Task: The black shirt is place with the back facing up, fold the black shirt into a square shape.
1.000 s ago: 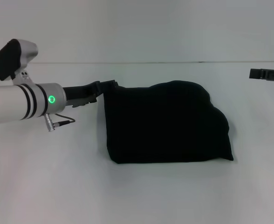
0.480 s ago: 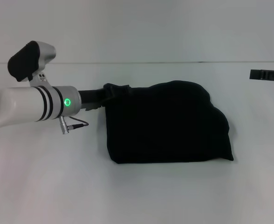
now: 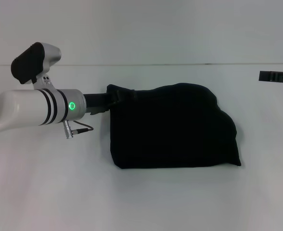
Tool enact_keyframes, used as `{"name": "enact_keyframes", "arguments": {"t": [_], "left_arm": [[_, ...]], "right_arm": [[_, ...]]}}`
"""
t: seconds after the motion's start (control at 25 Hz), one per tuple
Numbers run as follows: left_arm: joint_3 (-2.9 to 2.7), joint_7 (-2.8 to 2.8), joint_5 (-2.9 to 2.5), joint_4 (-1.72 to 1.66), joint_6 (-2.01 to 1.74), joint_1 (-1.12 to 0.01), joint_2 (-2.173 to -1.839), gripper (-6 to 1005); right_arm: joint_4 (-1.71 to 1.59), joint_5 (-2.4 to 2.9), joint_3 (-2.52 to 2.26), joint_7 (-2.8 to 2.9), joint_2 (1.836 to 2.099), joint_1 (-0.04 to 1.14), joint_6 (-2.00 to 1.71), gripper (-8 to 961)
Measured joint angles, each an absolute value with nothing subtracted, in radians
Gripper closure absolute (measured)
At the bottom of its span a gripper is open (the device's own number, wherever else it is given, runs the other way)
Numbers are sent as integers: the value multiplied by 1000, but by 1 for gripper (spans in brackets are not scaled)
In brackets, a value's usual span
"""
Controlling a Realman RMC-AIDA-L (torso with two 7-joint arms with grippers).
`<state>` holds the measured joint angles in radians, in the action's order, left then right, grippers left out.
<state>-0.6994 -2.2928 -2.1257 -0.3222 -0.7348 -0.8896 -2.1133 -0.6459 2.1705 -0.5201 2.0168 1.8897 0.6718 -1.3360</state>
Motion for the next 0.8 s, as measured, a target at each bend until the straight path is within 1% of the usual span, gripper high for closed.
{"name": "enact_keyframes", "arguments": {"t": [0.24,0.48,0.8], "left_arm": [[-700,-2280,-2118,-340,-734,-885,-2132,241],[-700,-2279,-2117,-342,-735,-893,-2133,443],[-699,-2279,-2118,-342,-742,-905,-2129,762]], "right_arm": [[-646,2170,-520,2010,1892,673,-1333,13],[-642,2170,-520,2009,1892,673,-1333,12],[-641,2171,-520,2008,1896,673,-1331,12]]}}
